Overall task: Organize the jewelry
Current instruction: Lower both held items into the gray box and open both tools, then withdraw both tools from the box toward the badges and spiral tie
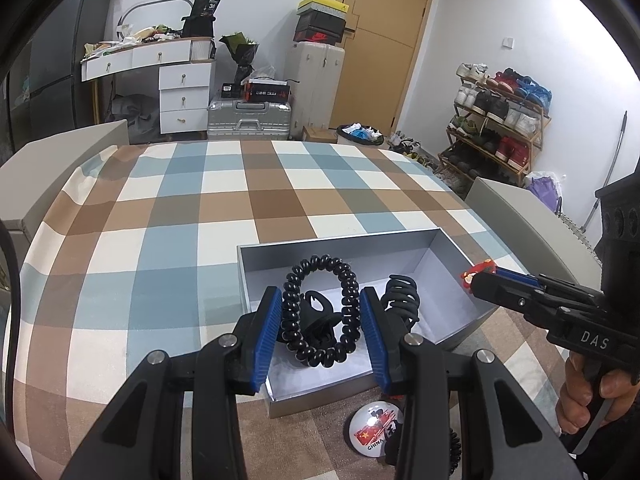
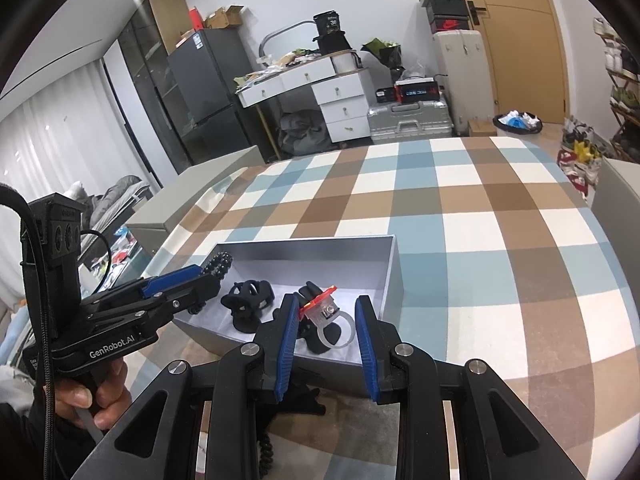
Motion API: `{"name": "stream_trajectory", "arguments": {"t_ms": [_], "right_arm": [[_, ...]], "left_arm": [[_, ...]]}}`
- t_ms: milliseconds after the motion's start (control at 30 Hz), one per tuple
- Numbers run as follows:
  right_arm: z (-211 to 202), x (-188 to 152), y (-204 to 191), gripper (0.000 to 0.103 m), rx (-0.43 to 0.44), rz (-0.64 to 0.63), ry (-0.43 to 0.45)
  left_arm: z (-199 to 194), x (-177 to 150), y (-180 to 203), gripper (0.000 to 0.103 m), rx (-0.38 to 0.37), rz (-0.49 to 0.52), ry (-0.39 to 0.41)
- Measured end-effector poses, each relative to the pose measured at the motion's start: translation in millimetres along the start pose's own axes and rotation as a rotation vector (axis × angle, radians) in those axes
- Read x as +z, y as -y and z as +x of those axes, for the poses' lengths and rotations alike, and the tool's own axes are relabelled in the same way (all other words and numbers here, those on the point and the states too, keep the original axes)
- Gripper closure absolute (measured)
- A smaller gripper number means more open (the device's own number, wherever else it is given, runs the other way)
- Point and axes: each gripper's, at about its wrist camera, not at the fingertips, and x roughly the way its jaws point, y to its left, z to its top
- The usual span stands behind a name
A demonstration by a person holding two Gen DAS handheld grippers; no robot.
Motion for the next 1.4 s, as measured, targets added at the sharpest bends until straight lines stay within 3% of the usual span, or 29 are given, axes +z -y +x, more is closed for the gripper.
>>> {"name": "stream_trajectory", "arguments": {"t_ms": [233, 333, 433, 533, 633, 733, 767, 833, 1133, 1400], "right_arm": [[-3.9, 1.0, 3.5, 0.073, -0.015, 0.019, 0.012], [-5.9, 1.3, 4.2, 0.059, -0.022, 0.024, 0.019], [-7.8, 1.4, 4.0, 0.054, -0.028, 0.023, 0.027], [-9.9, 1.7, 4.7, 0.039, -0.035, 0.023, 0.032], [-13.7, 1.3, 5.0, 0.023, -0.051, 0.021, 0.042], [-17.7, 0.1, 6.0, 0.008, -0.082, 0.023, 0.046], [-19.0, -0.5, 6.2, 0.004, -0.091, 0.023, 0.048], [-21.0, -2.7, 6.9, 0.003, -0.108, 0.025, 0.041], [-21.0, -21.6, 3.7, 0.003, -0.106, 0.028, -0.035], [-18.2, -41.5, -8.2, 0.004, -0.001, -0.006, -0.124]], "left_arm": [[-0.3, -0.6, -1.1, 0.067, 0.003, -0.01, -0.001], [-1.2, -0.5, -0.8, 0.063, 0.005, -0.011, 0.0], [-2.5, -0.6, -0.3, 0.059, 0.001, -0.006, 0.001], [-6.0, 0.2, 1.6, 0.048, -0.009, 0.001, -0.007], [-11.1, 1.1, 4.1, 0.019, -0.007, -0.002, 0.0], [-18.3, 0.7, 3.7, 0.016, -0.009, -0.007, 0.027], [-19.7, 0.5, 2.6, 0.011, -0.006, -0.013, 0.029], [-22.5, -0.9, -0.2, 0.001, 0.001, -0.029, 0.036], [-34.8, -19.9, -1.0, 0.001, 0.04, -0.014, 0.03], [-36.5, -42.4, 3.4, 0.001, 0.096, 0.005, -0.001]]}}
